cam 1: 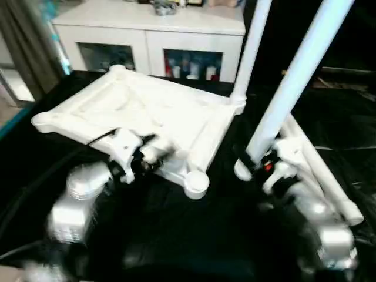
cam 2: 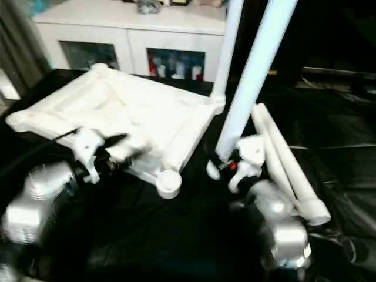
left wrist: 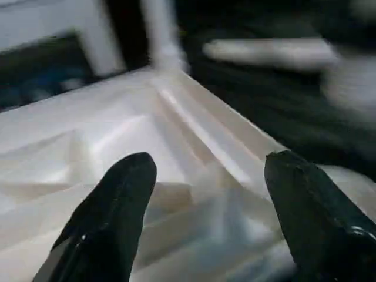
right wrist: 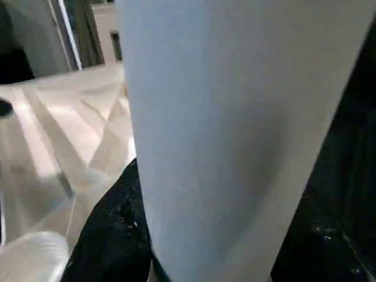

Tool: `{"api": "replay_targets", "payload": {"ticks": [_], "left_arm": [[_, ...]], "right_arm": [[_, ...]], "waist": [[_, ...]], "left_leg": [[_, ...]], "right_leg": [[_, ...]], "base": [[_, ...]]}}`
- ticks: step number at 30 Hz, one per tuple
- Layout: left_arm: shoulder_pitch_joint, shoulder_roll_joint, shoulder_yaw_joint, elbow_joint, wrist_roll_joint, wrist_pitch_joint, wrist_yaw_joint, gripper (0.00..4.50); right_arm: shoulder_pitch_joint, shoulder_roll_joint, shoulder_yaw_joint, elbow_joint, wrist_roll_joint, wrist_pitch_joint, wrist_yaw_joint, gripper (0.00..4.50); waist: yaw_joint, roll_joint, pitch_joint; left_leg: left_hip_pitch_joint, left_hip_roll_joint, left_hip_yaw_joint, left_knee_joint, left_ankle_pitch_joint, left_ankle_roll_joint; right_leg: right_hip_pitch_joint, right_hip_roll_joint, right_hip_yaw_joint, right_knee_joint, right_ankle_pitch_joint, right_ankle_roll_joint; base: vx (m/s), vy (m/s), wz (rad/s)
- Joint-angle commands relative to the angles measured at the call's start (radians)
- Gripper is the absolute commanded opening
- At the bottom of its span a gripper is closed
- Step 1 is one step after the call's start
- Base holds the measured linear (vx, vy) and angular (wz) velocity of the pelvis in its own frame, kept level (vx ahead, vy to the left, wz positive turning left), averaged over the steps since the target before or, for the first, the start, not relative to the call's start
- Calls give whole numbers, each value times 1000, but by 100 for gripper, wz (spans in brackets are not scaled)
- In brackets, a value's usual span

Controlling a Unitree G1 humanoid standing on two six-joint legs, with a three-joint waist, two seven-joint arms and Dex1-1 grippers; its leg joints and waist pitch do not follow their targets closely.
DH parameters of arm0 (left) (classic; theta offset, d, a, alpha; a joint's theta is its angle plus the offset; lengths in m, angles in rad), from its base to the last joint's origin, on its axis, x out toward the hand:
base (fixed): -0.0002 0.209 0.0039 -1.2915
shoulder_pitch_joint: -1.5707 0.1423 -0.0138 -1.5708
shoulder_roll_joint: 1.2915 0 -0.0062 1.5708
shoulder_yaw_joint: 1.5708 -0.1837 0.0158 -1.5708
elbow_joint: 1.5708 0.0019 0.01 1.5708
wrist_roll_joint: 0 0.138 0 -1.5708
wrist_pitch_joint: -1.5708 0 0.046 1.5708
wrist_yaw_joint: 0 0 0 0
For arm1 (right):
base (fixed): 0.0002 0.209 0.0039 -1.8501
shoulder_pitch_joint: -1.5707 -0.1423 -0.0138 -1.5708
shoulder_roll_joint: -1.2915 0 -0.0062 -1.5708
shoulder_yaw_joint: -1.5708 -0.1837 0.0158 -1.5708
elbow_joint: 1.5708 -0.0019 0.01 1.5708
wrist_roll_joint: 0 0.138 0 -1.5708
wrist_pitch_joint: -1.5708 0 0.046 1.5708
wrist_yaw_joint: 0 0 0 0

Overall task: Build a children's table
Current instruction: Move to table, then insert table leg to table base

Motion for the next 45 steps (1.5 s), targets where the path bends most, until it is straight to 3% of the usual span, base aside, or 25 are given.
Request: {"api": "replay_targets", "payload": {"ticks": [1,5,6,7,10,12,14,15,16,17,19,20,21,22,24,26,28,33,37,38,39,40,41,42,45], "left_arm": [[-52,41,-43,74,35,-17,-133,377],[-146,111,-121,195,109,-72,-295,415],[-214,128,-171,290,162,-150,-352,415],[-249,134,-197,341,187,-192,-377,415],[-351,110,-242,483,233,-292,-417,415],[-405,86,-258,561,258,-346,-425,387],[-455,64,-278,635,291,-392,-425,367],[-467,59,-283,652,298,-402,-427,353],[-492,47,-294,689,314,-420,-427,353],[-510,39,-304,718,325,-438,-436,340],[-545,22,-327,775,350,-476,-453,329],[-565,8,-340,815,364,-508,-461,323],[-567,6,-341,819,366,-511,-462,323],[-585,-9,-348,855,379,-538,-469,299],[-597,-19,-354,883,396,-557,-462,290],[-614,-33,-368,918,426,-583,-440,256],[-630,-47,-380,953,447,-602,-426,247],[-650,-60,-392,991,477,-624,-394,202],[-658,-64,-401,1010,505,-639,-368,166],[-660,-65,-402,1011,508,-641,-365,158],[-664,-68,-403,1019,515,-643,-359,158],[-667,-71,-404,1024,521,-645,-355,152],[-672,-74,-408,1033,531,-648,-346,135],[-672,-74,-409,1034,533,-648,-345,122],[-675,-78,-416,1051,561,-640,-330,99]], "right_arm": [[-26,-32,-4,22,13,-5,53,195],[-40,-81,21,54,1,-30,127,195],[-42,-107,43,62,-10,-38,172,195],[-43,-120,55,65,-16,-42,192,195],[-47,-137,72,70,-27,-51,224,195],[-47,-145,77,71,-30,-57,234,195],[-37,-152,80,55,-31,-55,241,195],[-34,-153,80,51,-30,-55,242,195],[-26,-157,80,39,-28,-52,244,195],[-18,-161,81,30,-28,-49,247,195],[-1,-170,83,10,-27,-44,253,195],[8,-178,86,2,-29,-42,258,195],[9,-179,86,1,-29,-42,259,195],[17,-185,88,-7,-33,-40,262,195],[22,-190,90,-13,-36,-40,262,195],[31,-197,91,-27,-42,-37,258,195],[44,-198,88,-46,-42,-30,252,195],[69,-201,94,-72,-52,-30,241,195],[83,-201,97,-90,-60,-28,234,195],[85,-202,96,-92,-61,-27,232,195],[89,-204,94,-99,-63,-25,228,195],[92,-206,92,-103,-64,-23,224,195],[100,-206,88,-114,-64,-18,217,195],[101,-206,88,-115,-65,-18,215,195],[123,-206,90,-142,-73,-13,205,195]], "waist": [[0,4,-43],[1,5,-51],[2,6,-52],[6,12,-59],[7,23,-62],[8,14,-63],[5,36,-62],[4,29,-60],[7,29,-61],[9,38,-63],[9,34,-61],[9,46,-61],[8,40,-60],[6,45,-60],[7,39,-59],[7,63,-61],[7,57,-61],[5,81,-64],[2,76,-63],[1,104,-62],[-6,102,-60],[-10,89,-63],[-9,94,-64],[-9,111,-63],[-15,110,-66]], "left_leg": [[21,81,-31,-100,-213,-2],[13,81,-27,-99,-160,5],[12,79,-27,-98,-147,12],[11,78,-28,-91,-102,27],[10,80,-28,-87,-95,35],[3,82,-27,-85,-75,45],[4,81,-26,-81,-81,55],[5,80,-24,-82,-93,58],[2,80,-25,-80,-89,61],[3,83,-27,-79,-81,62],[4,84,-25,-80,-83,69],[0,85,-27,-79,-81,71],[1,86,-26,-81,-84,75],[0,83,-26,-79,-92,77],[-2,80,-23,-77,-86,82],[1,82,-25,-74,-84,85],[0,82,-25,-74,-82,91],[-4,80,-26,-71,-66,102],[-6,79,-27,-73,-72,105],[-4,79,-29,-71,-80,100],[-2,83,-30,-75,-113,94],[-3,82,-29,-75,-101,97],[-7,78,-27,-72,-74,111],[-6,77,-27,-68,-72,113],[-10,74,-26,-67,-52,126]], "right_leg": [[34,-106,71,-98,-213,-163],[40,-111,71,-89,-122,-174],[41,-111,70,-90,-108,-177],[45,-111,69,-86,-28,-181],[48,-110,63,-77,54,-205],[55,-116,62,-70,103,-234],[53,-113,60,-73,101,-245],[54,-112,60,-80,84,-242],[58,-116,62,-78,74,-245],[58,-119,61,-74,74,-249],[59,-115,61,-81,56,-239],[60,-118,61,-78,61,-246],[59,-116,59,-82,58,-244],[59,-115,59,-83,46,-247],[62,-116,59,-86,19,-247],[59,-114,59,-87,-1,-241],[61,-111,58,-90,8,-234],[61,-111,54,-89,12,-225],[62,-110,53,-92,4,-217],[59,-111,52,-89,-4,-219],[60,-109,52,-96,-24,-221],[65,-107,52,-94,-2,-224],[64,-108,51,-93,16,-222],[61,-109,51,-93,9,-219],[64,-106,49,-97,2,-198]], "base": [[0,0,0],[0,0,0],[0,0,0],[0,0,0],[0,0,0],[0,0,0],[0,0,0],[0,0,0],[0,0,0],[0,0,0],[0,0,0],[0,0,0],[0,0,0],[0,0,0],[0,0,0],[0,0,0],[0,0,0],[0,0,0],[0,0,0],[0,0,0],[0,0,0],[0,0,0],[0,0,0],[0,0,0],[0,0,0]]}}
